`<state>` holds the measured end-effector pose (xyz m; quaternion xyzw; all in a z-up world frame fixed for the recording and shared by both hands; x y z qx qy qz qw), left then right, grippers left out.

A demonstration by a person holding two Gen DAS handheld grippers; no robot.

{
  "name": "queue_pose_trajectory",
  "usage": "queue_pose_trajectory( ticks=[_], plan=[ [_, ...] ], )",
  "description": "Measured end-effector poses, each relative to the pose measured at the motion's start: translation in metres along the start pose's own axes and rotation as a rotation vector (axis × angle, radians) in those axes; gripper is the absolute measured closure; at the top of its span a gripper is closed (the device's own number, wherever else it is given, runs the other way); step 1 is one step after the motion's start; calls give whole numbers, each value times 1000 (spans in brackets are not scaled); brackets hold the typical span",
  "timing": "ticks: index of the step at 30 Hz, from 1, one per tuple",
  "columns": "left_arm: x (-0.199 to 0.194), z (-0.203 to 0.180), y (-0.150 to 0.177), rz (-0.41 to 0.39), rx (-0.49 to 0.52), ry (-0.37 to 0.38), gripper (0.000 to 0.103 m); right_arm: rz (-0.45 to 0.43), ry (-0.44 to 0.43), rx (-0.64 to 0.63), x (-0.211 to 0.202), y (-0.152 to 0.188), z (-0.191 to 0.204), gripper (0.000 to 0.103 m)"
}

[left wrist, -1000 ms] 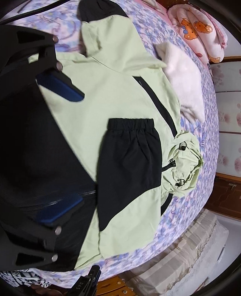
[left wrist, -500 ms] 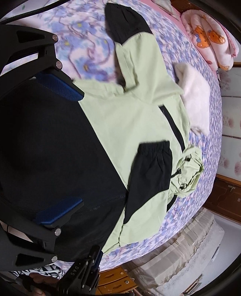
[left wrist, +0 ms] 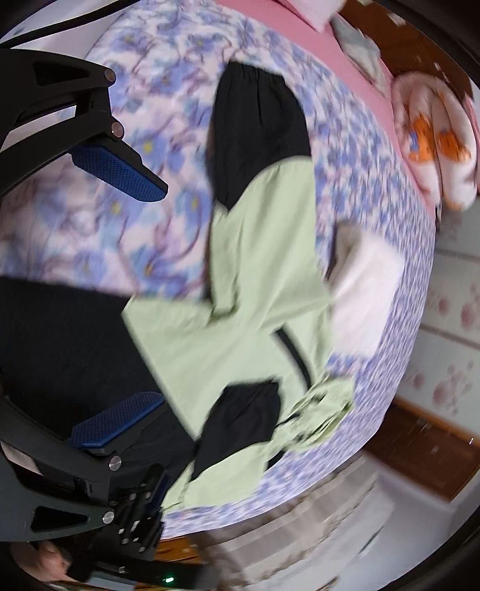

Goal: Fold large clothes
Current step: 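Grasp the other black sleeve cuff with the left gripper and lift it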

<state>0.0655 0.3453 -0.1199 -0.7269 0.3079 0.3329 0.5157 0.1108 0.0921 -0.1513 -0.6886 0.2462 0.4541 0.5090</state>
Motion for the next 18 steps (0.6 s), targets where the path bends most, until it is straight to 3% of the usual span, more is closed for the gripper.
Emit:
queue_pose_trajectory(
  ticks=[6, 9, 12, 18],
  plan=[
    [17, 76, -34, -8, -125, -66, 1, -60, -45, -35, 10, -52, 47, 85],
    [39, 125, -46, 14, -238, -87, 1, -75, -63, -50, 21, -71, 66, 85],
    [60, 168, -50, 40, -373, -75, 1, -87, -98, -42, 38, -91, 85, 85],
    [96, 239, -48, 45, -557, -143, 1, -67, -144, -33, 72, -111, 113, 85]
  ],
)
Point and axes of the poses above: each gripper's, at about its wrist camera, not at the fingertips, and x roughly the way its jaws point, z to its left, y to its underside, the point moved 4 cm from there along x, roughly the way its jaws point, and after that the axes turned 5 degrees about -z, right-handed, at the moved point
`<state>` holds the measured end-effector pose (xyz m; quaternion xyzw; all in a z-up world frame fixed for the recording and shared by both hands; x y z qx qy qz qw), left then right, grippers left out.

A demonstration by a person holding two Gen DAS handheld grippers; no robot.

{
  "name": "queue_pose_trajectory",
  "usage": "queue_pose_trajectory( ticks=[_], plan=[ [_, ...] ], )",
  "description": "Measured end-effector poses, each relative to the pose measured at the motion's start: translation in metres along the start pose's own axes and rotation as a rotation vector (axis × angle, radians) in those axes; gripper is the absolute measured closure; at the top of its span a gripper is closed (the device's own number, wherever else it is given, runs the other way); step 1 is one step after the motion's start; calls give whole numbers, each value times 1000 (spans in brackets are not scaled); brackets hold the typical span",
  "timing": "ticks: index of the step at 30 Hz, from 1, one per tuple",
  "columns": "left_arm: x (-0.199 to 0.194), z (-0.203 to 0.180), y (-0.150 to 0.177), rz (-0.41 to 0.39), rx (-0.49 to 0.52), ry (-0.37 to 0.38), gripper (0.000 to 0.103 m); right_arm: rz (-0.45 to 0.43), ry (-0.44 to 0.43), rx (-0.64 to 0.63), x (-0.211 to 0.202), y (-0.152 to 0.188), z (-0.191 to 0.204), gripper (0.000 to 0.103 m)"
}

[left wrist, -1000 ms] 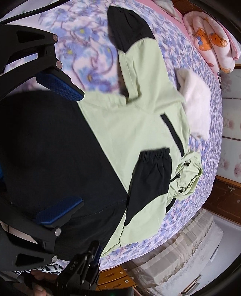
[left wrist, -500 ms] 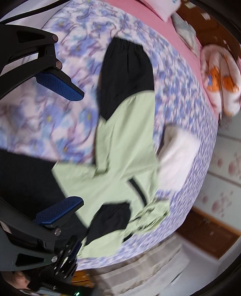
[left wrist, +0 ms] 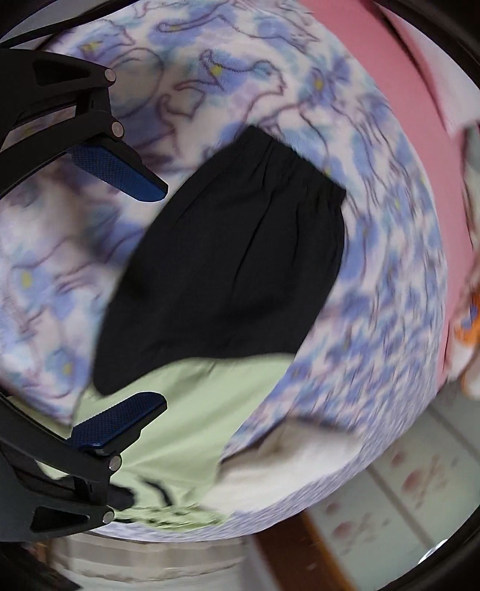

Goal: Fold large clothes
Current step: 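Grasp the other black sleeve cuff with the left gripper and lift it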

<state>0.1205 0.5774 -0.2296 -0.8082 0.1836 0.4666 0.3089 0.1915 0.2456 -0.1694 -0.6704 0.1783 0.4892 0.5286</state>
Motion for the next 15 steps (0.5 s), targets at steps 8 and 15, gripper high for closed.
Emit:
queue_pose_trajectory(
  ticks=[8, 15],
  plan=[
    [51, 43, -13, 56, -163, -68, 1, 44, -34, 12, 39, -1, 12, 85],
    [73, 34, -5, 81, -88, -189, 1, 93, -53, 58, 57, 17, 2, 85]
  ],
)
Point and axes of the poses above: each gripper's, at about its wrist camera, not at the fingertips, and x roughly the way its jaws point, z to its left, y to its underside, the point moved 4 cm from there along x, roughly the way its jaws point, and after that the axes turned 5 degrees about -z, right-handed, at the moved point
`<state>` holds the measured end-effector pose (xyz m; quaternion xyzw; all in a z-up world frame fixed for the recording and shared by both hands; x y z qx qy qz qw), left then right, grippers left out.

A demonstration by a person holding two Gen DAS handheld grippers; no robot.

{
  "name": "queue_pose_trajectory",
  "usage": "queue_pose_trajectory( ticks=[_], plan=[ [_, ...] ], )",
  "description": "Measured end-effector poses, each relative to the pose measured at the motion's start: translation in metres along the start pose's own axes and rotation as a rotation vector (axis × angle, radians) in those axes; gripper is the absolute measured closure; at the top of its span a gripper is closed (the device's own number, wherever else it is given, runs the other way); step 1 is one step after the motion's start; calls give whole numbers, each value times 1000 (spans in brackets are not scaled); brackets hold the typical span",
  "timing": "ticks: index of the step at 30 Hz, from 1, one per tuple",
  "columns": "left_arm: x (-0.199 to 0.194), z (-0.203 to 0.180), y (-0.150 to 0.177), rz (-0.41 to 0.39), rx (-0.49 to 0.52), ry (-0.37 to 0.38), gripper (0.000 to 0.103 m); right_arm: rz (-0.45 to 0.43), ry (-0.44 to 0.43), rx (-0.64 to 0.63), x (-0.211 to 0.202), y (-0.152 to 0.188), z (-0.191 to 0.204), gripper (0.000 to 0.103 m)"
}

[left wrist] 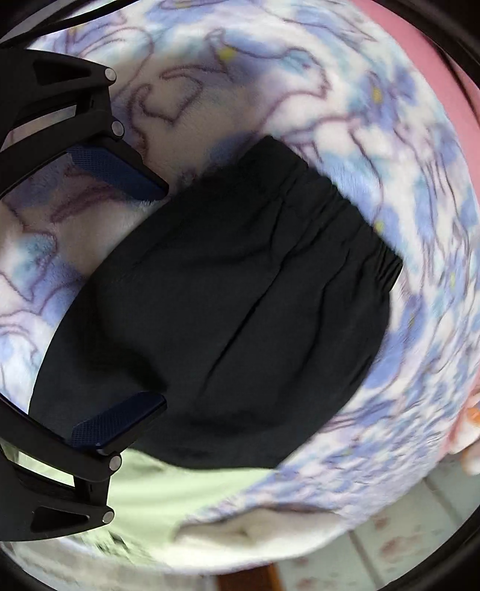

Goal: Fold large clothes
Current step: 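Grasp the other black sleeve cuff with the left gripper and lift it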

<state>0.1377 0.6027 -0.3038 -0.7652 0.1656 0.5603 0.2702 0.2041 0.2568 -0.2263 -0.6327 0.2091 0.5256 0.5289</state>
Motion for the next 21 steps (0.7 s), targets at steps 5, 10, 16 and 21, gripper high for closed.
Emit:
queue_pose_trajectory(
  ticks=[5, 10, 16, 21],
  plan=[
    [-12, -15, -2, -115, 35, -36, 101, 20, 2, 40, -1, 17, -19, 85],
    [-60, -61, 8, -278, 147, -7, 102, 6, 29, 97, -16, 35, -54, 85],
    [-142, -171, 62, -445, 394, 171, 102, -39, 60, 193, -49, 61, -104, 85],
    [-180, -259, 141, -455, 609, 332, 102, -69, 73, 290, -73, 84, -150, 85]
  ],
)
Point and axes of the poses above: each gripper's, at about its wrist camera, not at the fingertips, and x roughly the way its jaws point, z to its left, y to its underside, the point moved 4 cm from there along x, roughly the way its jaws point, and after that the axes turned 5 degrees about -z, right-handed, at the moved point
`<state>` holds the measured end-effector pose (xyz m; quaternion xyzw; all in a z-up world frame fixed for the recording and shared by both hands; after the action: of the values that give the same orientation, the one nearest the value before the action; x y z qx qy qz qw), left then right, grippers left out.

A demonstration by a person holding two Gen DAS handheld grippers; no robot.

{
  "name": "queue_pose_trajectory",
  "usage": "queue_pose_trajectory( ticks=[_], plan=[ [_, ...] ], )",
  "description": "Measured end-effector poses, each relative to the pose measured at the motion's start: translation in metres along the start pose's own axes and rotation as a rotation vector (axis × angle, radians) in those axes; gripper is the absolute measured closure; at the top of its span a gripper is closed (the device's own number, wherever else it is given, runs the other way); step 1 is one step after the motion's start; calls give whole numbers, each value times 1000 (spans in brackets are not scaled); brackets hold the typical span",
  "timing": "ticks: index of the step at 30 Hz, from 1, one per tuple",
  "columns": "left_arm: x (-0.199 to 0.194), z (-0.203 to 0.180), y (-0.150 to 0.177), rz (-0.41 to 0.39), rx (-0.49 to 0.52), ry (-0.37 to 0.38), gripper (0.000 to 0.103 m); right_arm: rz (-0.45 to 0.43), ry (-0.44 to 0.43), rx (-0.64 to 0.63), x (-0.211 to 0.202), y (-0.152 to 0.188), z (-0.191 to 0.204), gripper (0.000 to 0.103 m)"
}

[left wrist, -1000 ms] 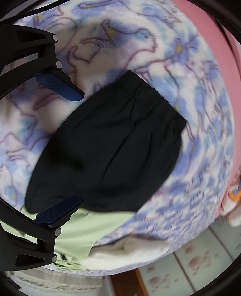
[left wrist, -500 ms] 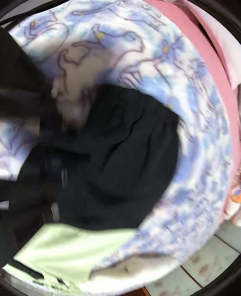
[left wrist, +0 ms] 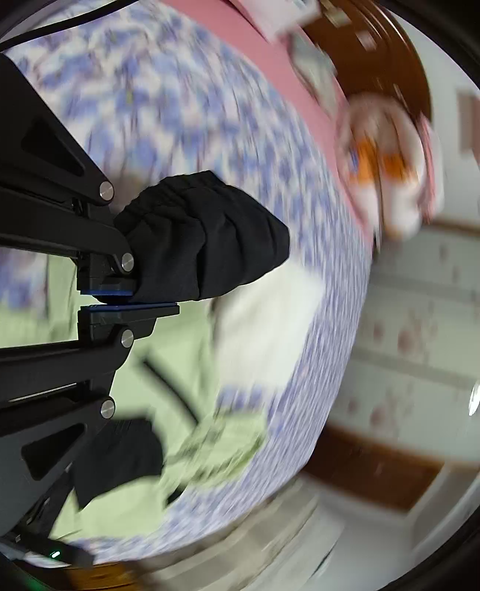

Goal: Fold large clothes
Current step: 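Grasp the other black sleeve cuff with the left gripper and lift it, then fold the black sleeve across the jacket front with the left gripper and release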

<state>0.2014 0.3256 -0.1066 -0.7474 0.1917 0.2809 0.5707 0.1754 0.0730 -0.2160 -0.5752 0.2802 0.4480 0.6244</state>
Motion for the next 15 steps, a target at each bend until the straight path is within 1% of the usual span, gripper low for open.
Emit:
queue_pose_trajectory(
  ticks=[2, 3, 5, 7, 9, 10, 11, 12, 14, 15],
  plan=[
    [8, -53, 18, 25, 69, 73, 102, -13, 10, 34, -6, 2, -19, 85],
    [7, -66, 28, 37, 88, 87, 102, -21, 16, 55, -8, 3, -31, 85],
    [21, -106, 61, 96, 124, 126, 102, -26, 33, 86, -11, 6, -52, 85],
    [39, -131, 91, 145, 146, 140, 102, -30, 44, 116, -12, 10, -71, 84],
    [58, -145, 118, 186, 163, 134, 102, -23, 61, 136, -10, 13, -90, 84],
    [69, -154, 133, 210, 182, 118, 98, -20, 67, 145, -9, 15, -98, 84],
    [77, -160, 147, 236, 201, 99, 92, -15, 72, 155, -8, 17, -106, 84],
    [85, -161, 153, 254, 211, 93, 87, -10, 74, 162, -7, 19, -113, 84],
    [91, -169, 165, 268, 237, 105, 63, -3, 71, 174, -4, 22, -122, 84],
    [89, -171, 169, 263, 248, 119, 56, -1, 66, 178, -3, 22, -125, 84]
  ],
)
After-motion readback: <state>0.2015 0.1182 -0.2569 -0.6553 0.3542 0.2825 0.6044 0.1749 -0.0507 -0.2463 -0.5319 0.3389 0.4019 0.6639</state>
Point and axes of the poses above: each gripper's, at about its wrist camera, not at the fingertips, and x roughly the way its jaws point, z to its left, y to its underside, the point moved 4 cm from there along x, roughly the way its jaws point, and after that the axes turned 5 degrees about -z, right-handed, at the moved point
